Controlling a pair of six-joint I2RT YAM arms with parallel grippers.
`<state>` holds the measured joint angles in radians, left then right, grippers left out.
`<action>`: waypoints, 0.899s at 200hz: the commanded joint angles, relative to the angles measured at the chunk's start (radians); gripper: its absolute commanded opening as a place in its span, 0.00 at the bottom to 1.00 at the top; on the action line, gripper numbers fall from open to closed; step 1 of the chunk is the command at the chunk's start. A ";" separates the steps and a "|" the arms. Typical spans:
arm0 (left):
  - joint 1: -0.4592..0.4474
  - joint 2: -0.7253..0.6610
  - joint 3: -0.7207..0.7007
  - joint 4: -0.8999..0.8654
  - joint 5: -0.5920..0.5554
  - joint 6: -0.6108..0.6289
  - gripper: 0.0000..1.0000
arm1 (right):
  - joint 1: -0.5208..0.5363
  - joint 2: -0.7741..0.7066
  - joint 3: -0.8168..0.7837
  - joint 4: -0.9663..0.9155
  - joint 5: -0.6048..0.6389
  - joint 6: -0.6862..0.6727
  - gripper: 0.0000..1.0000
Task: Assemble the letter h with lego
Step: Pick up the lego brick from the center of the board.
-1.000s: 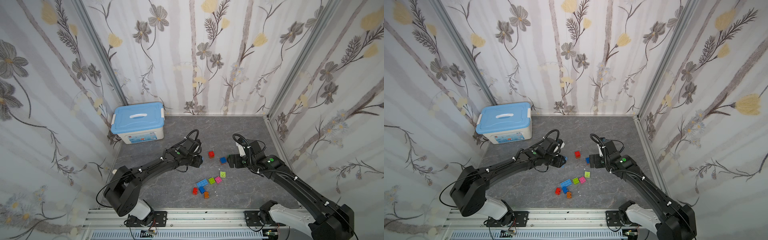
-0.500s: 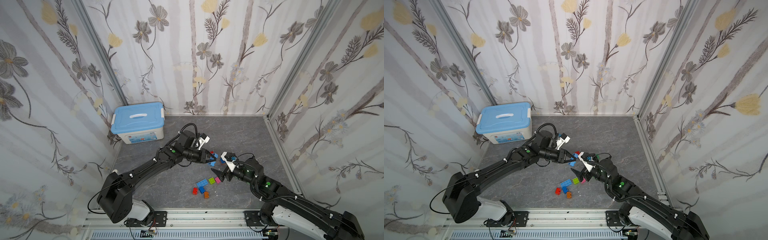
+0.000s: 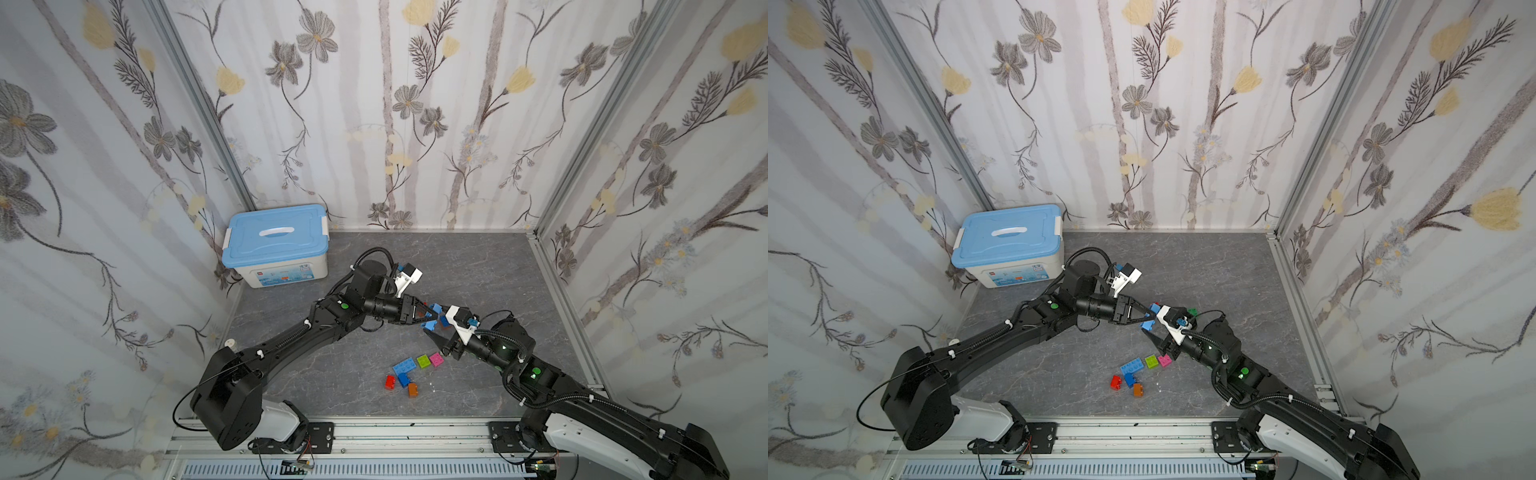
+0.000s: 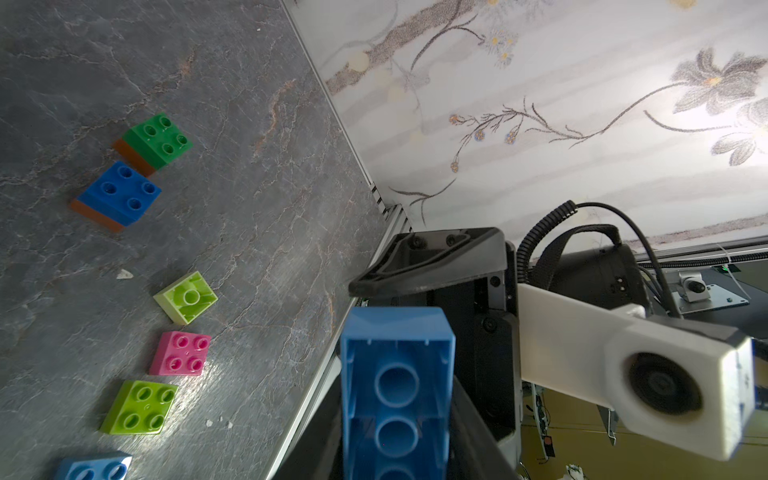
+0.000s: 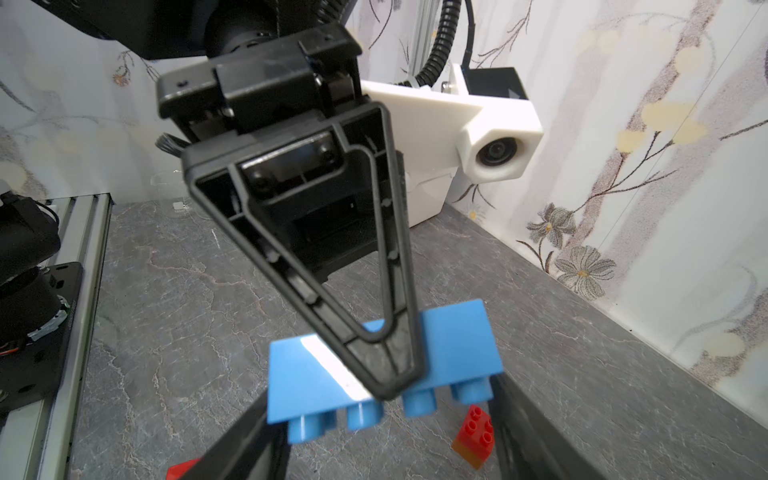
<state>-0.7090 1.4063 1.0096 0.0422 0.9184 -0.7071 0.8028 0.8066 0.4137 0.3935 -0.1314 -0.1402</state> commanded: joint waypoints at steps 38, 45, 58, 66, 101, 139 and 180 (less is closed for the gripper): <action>-0.001 0.003 -0.008 -0.003 0.063 -0.003 0.38 | -0.002 -0.018 0.002 0.075 0.038 -0.027 0.82; -0.002 0.003 -0.010 -0.002 0.067 -0.003 0.38 | -0.002 -0.020 0.002 0.073 0.037 -0.030 0.82; -0.001 0.002 -0.011 -0.003 0.068 -0.002 0.38 | -0.002 -0.021 0.002 0.071 0.042 -0.032 0.79; -0.001 0.002 -0.012 -0.004 0.068 -0.002 0.38 | -0.002 -0.023 0.002 0.068 0.040 -0.037 0.78; 0.000 -0.002 -0.012 0.000 0.067 -0.002 0.38 | -0.002 -0.014 0.012 0.046 0.020 -0.043 0.67; 0.045 -0.071 -0.042 -0.015 -0.045 -0.016 0.87 | -0.002 0.032 0.086 -0.112 -0.008 -0.034 0.66; 0.107 -0.340 -0.077 -0.244 -0.488 0.066 1.00 | -0.006 0.195 0.291 -0.470 -0.046 0.006 0.63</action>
<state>-0.6308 1.1675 0.9417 -0.0601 0.7345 -0.7013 0.7990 0.9241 0.6163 0.1543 -0.1383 -0.1642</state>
